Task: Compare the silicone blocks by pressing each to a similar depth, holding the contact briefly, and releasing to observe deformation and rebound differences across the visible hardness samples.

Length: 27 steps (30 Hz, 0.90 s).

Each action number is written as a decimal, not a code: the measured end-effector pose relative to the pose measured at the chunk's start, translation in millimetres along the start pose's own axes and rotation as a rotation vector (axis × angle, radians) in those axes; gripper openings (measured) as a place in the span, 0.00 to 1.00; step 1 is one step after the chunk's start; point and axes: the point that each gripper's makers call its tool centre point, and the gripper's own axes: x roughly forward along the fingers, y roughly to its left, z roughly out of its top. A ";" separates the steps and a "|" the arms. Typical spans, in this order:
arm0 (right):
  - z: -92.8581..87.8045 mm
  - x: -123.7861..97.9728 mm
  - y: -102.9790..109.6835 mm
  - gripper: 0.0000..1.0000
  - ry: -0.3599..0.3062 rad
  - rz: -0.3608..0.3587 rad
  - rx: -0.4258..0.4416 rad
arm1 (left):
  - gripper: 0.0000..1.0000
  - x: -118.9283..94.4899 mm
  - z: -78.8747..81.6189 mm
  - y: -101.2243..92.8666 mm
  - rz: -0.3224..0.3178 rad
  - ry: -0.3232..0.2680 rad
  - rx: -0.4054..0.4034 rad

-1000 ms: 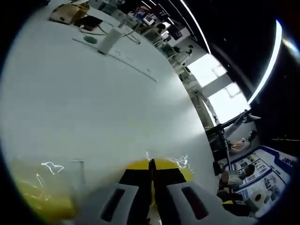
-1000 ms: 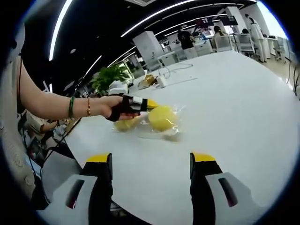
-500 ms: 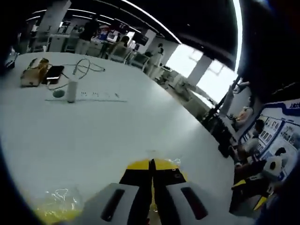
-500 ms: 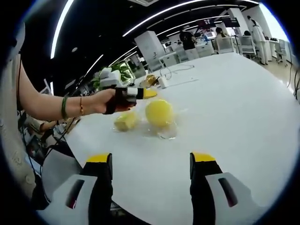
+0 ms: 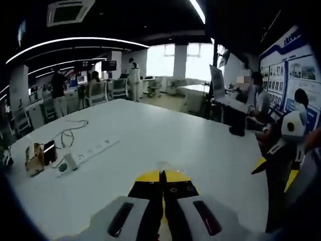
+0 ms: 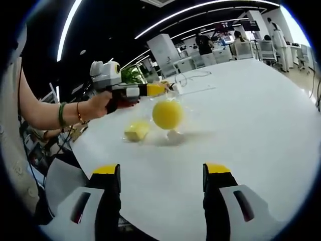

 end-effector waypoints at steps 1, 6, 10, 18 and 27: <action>1.0 -0.3 0.9 0.61 -0.002 0.001 -0.003 | 0.00 0.3 0.0 -1.0 -0.005 0.000 0.007; 7.3 -2.7 3.5 0.62 -0.008 0.000 -0.021 | 0.00 -0.7 1.7 -5.4 -0.029 0.004 -0.033; 12.8 -4.9 5.0 0.62 -0.014 -0.003 -0.036 | 0.00 -6.6 3.9 -9.0 -0.030 -0.003 -0.017; 25.9 -2.6 13.8 0.62 -0.008 0.012 -0.102 | 0.00 -24.2 9.9 -11.5 -0.038 -0.005 -0.011; 55.0 6.5 26.5 0.64 -0.008 0.046 -0.217 | 0.00 -57.5 22.4 -4.1 -0.023 -0.019 -0.005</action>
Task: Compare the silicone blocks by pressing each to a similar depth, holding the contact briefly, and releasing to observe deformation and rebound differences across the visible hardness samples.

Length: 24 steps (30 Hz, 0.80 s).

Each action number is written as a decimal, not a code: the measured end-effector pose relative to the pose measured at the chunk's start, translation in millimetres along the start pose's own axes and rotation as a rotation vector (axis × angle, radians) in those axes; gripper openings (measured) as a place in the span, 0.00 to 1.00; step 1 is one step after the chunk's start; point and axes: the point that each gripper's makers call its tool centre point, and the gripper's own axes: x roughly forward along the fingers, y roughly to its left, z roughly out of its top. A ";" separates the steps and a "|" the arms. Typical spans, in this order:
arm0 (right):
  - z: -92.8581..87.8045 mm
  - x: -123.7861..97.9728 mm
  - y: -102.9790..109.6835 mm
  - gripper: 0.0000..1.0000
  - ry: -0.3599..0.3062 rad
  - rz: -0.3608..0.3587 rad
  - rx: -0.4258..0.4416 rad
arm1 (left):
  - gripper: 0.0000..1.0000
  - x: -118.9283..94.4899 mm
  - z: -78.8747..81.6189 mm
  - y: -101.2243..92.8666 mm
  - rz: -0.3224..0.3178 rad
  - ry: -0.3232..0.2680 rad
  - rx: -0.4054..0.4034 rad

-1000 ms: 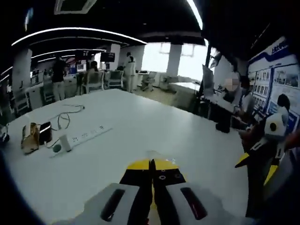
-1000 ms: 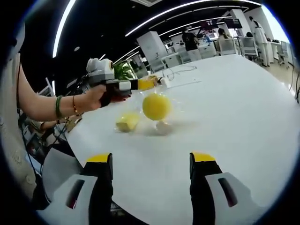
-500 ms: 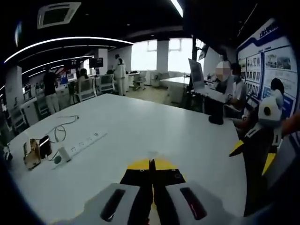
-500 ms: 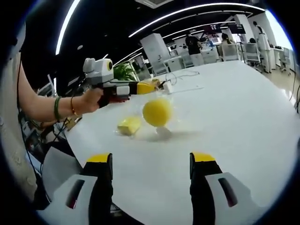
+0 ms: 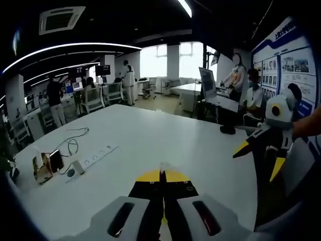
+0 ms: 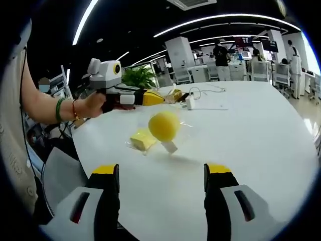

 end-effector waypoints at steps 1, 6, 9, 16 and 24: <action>3.2 0.9 0.9 0.64 0.000 0.004 -0.009 | 0.00 -3.9 1.1 2.4 0.008 -0.008 0.006; 22.7 9.3 10.1 0.64 0.006 0.040 -0.089 | 0.00 -29.0 8.0 4.1 0.018 -0.017 0.027; 34.5 16.9 20.3 0.64 0.012 0.077 -0.136 | 0.00 -46.6 10.8 3.0 0.010 -0.017 0.025; 53.4 43.6 52.9 0.65 0.054 0.193 -0.239 | 0.00 -82.1 13.5 -7.6 -0.008 -0.016 0.041; 71.8 82.4 88.4 0.66 0.135 0.311 -0.377 | 0.00 -118.9 9.7 -18.3 -0.038 -0.010 0.072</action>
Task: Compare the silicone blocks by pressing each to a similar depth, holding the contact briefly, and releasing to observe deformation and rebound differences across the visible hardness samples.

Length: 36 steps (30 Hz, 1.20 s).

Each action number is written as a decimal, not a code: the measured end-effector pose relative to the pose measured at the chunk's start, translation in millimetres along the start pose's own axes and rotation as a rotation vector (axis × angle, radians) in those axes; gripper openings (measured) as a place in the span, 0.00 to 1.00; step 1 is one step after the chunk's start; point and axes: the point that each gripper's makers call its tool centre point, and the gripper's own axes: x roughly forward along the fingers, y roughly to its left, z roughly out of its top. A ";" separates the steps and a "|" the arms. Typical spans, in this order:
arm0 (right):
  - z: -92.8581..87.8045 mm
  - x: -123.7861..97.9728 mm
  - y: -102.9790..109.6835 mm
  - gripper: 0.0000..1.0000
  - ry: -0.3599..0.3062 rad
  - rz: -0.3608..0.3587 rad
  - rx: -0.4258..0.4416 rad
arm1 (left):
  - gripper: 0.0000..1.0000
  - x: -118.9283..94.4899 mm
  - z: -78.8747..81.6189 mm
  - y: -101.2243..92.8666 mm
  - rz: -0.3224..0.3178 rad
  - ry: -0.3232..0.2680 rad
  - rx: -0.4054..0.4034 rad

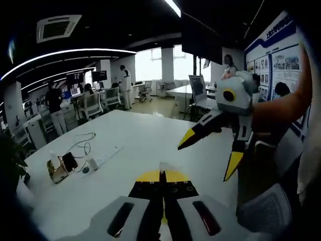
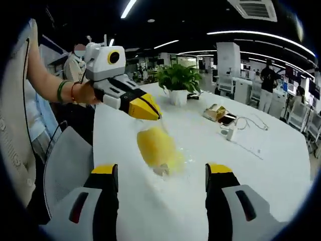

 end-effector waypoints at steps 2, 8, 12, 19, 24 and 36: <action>5.1 11.9 5.3 0.65 0.025 0.041 -0.033 | 0.00 -7.2 0.2 -0.8 -0.003 -0.001 0.001; 10.6 41.7 18.7 0.65 0.101 0.129 -0.102 | 0.00 -22.6 1.6 -1.9 -0.017 -0.008 0.019; 12.9 56.3 28.4 0.65 0.141 0.176 -0.140 | 0.00 -30.0 2.7 -0.3 -0.013 -0.016 0.026; 14.1 74.1 38.8 0.62 0.187 0.235 -0.190 | 0.00 -37.3 7.2 -1.2 -0.035 -0.019 0.038; 17.6 84.2 42.4 0.59 0.198 0.263 -0.207 | 0.00 -39.5 11.4 -4.8 -0.067 -0.020 0.041; 27.5 94.0 42.8 0.33 0.194 0.295 -0.238 | 0.00 -43.1 23.3 -7.2 -0.082 -0.041 0.075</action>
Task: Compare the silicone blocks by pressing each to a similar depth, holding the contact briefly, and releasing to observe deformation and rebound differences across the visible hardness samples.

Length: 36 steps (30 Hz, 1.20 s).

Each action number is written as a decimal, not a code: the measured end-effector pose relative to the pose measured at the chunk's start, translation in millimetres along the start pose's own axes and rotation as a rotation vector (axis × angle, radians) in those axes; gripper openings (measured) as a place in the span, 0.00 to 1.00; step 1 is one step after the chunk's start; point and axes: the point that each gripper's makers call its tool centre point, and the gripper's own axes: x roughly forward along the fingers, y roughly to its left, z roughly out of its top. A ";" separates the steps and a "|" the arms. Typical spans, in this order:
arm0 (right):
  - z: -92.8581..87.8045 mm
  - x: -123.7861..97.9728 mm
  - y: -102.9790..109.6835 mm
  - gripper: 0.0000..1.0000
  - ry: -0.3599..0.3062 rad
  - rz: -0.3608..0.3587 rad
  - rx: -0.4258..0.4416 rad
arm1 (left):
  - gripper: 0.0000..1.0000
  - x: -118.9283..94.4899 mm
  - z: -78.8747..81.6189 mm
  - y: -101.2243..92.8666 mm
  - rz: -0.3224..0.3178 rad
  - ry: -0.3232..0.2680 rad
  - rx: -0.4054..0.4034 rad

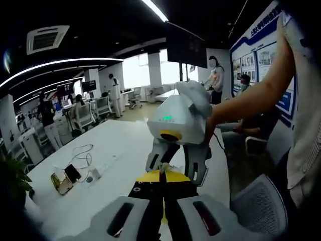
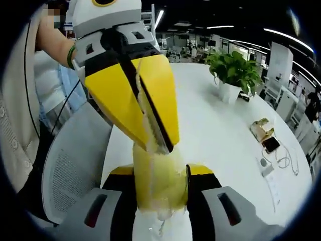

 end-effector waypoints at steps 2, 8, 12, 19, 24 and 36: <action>0.6 0.4 0.5 0.31 -0.004 0.003 -0.003 | 0.00 -0.4 1.0 0.3 -0.001 -0.003 -0.001; 1.5 0.9 4.0 0.26 0.001 0.020 0.011 | 0.00 -1.4 0.3 1.7 -0.006 -0.005 -0.001; -0.5 0.7 7.4 0.21 0.024 0.032 0.027 | 0.00 -1.5 -0.8 1.4 -0.008 -0.004 0.001; -6.0 -0.5 12.2 0.15 0.060 0.048 0.026 | 0.00 -0.1 -3.8 -1.4 -0.014 0.002 0.002; -8.2 -0.8 13.2 0.12 0.070 0.042 0.003 | 0.00 0.4 -4.5 -3.5 -0.019 0.006 0.006; -13.2 0.1 15.3 0.10 0.091 0.055 0.007 | 0.00 -0.4 -7.3 -8.6 -0.024 0.019 0.006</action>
